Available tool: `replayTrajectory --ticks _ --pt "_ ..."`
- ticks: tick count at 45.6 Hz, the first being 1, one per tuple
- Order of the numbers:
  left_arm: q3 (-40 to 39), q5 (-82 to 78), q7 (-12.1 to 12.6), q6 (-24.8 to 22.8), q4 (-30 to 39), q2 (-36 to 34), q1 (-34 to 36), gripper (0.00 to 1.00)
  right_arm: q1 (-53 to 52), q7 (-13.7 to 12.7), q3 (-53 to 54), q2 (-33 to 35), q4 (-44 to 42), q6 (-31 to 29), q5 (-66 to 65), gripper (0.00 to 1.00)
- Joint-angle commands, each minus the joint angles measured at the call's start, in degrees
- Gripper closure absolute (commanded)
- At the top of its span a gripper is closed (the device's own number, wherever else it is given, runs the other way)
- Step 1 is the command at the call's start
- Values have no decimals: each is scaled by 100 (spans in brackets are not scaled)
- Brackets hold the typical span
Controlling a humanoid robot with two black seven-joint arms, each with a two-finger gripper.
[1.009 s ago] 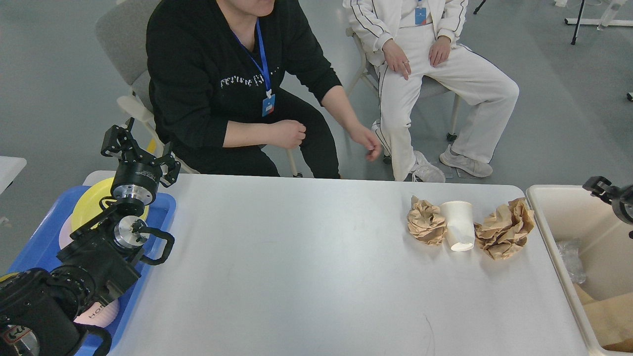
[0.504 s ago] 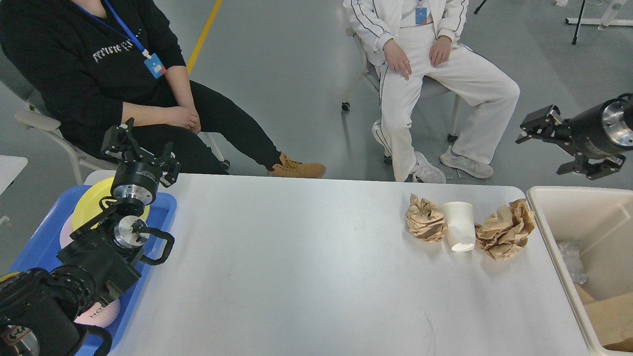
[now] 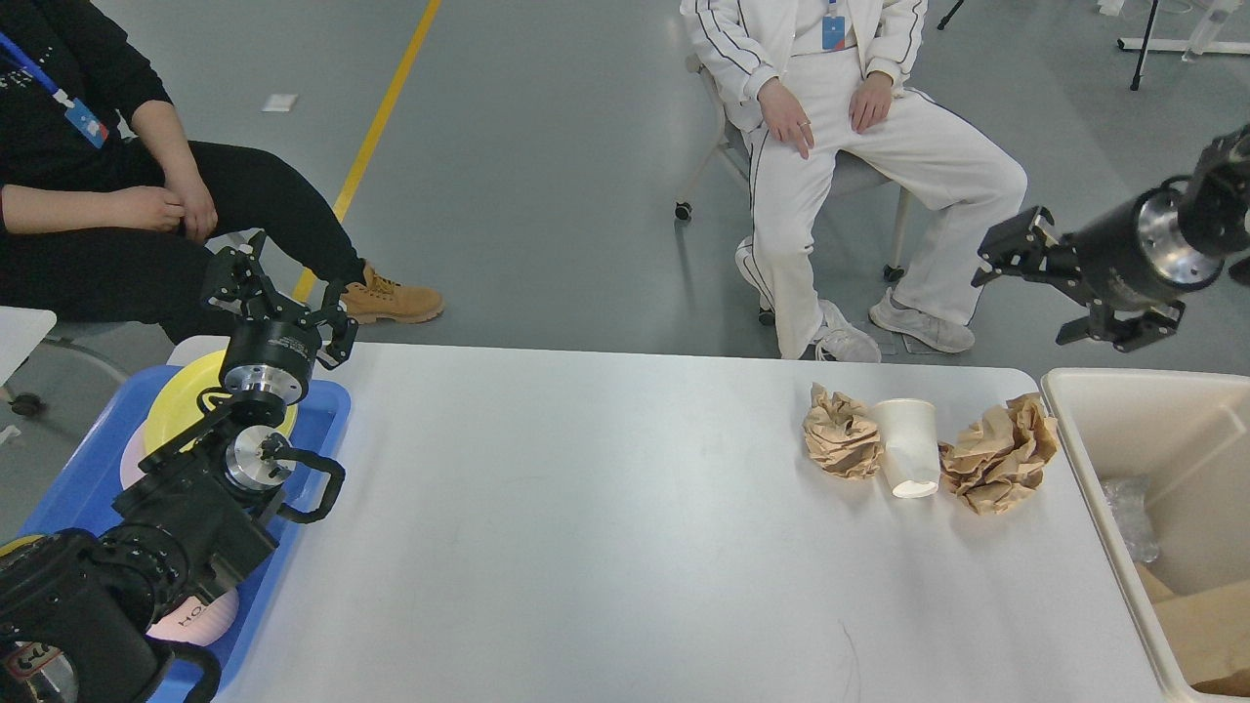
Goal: Tidy desktop
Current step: 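Move the right gripper down onto the crumpled brown paper and grasp it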
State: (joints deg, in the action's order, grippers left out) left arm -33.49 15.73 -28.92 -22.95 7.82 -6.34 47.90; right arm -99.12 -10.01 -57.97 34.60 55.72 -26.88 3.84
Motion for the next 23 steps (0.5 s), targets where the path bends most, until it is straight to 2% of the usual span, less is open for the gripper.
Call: replayTrajectory --ticks 1,9,16,23 --pt "0 1 0 1 0 2 0 4 1174 -1 14 -251 -789 719 3 0" --pt "0 1 0 -8 0 2 0 4 2071 -1 137 -559 -1362 948 73 0" --pt "0 1 0 1 0 2 0 4 2678 -1 523 -814 -1494 1651 73 0" --pt "0 9 0 1 0 2 0 4 3012 -1 840 -999 -1792 1818 143 0"
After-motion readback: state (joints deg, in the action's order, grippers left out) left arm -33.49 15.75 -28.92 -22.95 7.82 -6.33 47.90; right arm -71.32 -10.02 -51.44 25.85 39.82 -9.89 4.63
